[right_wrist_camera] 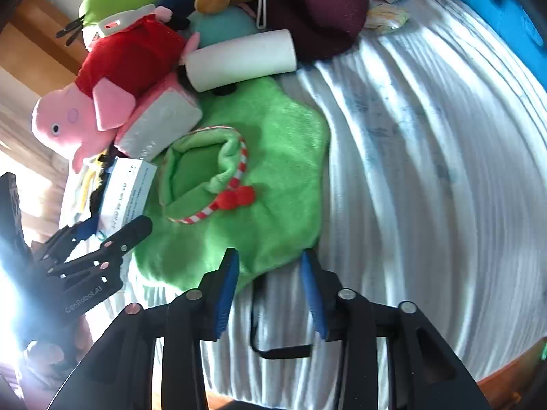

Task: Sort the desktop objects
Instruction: 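Grasp the white-blue paracetamol box with the left gripper, then grasp the green plush cloth with right gripper while left holds the paracetamol box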

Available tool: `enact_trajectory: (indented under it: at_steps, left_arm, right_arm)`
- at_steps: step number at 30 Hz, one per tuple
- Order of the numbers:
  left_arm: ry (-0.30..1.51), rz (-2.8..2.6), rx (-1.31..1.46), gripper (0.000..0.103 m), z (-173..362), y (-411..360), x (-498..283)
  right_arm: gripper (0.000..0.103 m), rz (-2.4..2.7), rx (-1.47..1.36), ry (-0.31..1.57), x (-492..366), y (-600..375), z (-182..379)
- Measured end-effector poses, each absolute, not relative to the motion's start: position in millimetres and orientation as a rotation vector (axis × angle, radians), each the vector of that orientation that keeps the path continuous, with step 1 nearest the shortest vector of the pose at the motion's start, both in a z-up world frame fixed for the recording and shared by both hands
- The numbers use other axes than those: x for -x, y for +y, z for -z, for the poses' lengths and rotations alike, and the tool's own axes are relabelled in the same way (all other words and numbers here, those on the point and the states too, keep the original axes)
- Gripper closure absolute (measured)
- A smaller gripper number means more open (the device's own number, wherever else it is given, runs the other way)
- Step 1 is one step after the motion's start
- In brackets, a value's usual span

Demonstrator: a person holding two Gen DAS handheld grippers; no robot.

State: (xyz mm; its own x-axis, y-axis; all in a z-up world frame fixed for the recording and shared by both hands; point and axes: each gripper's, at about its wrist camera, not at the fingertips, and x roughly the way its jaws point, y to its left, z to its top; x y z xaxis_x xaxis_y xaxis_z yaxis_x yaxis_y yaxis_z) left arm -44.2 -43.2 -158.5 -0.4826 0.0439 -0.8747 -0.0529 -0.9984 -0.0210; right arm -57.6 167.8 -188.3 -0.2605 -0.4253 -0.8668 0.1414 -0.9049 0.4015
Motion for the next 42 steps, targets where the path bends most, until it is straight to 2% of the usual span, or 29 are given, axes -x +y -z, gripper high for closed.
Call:
enact_trajectory:
  at_steps: [7,13,14,16,17,18,19,22,26,27,32,36,42]
  left_arm:
    - [0.010,-2.709,1.570,0.030,158,-46,46]
    - [-0.080,-2.758,1.581,0.030,158,-60,52]
    - [-0.082,-2.761,1.580,0.030,158,-61,52]
    - [-0.097,-2.759,1.586,0.030,160,-62,52]
    - [-0.104,-2.760,1.587,0.030,160,-62,52]
    - [-0.107,-2.763,1.589,0.030,161,-62,52]
    - [-0.111,-2.764,1.591,0.030,161,-62,51]
    - [-0.133,-2.761,1.576,0.030,158,-59,48]
    - [-0.112,-2.750,1.524,0.031,146,-44,41]
    - [-0.104,-2.752,1.505,0.031,142,-39,40]
    - [-0.090,-2.763,1.429,0.032,119,-17,44]
    - [-0.088,-2.757,1.375,0.032,104,-4,41]
    - [-0.018,-2.783,1.210,0.032,67,24,44]
  right_arm:
    - [0.063,2.196,-1.499,-0.373,79,125,189]
    - [0.061,2.201,-1.496,-0.533,94,119,195]
    - [0.058,2.203,-1.494,-0.548,97,118,195]
    - [0.044,2.199,-1.481,-0.578,102,114,193]
    - [0.044,2.219,-1.473,-0.541,103,108,192]
    - [0.057,2.268,-1.470,-0.440,103,100,189]
    - [0.079,2.347,-1.485,-0.296,101,91,187]
    - [0.087,2.413,-1.472,-0.203,94,85,181]
    - [0.093,2.536,-1.342,-0.101,83,90,153]
    - [0.098,2.566,-1.304,-0.068,80,91,144]
    - [0.098,2.679,-1.152,0.037,72,104,102]
    - [0.098,2.729,-1.069,0.082,22,136,75]
    - [0.098,2.822,-0.925,0.138,31,162,26]
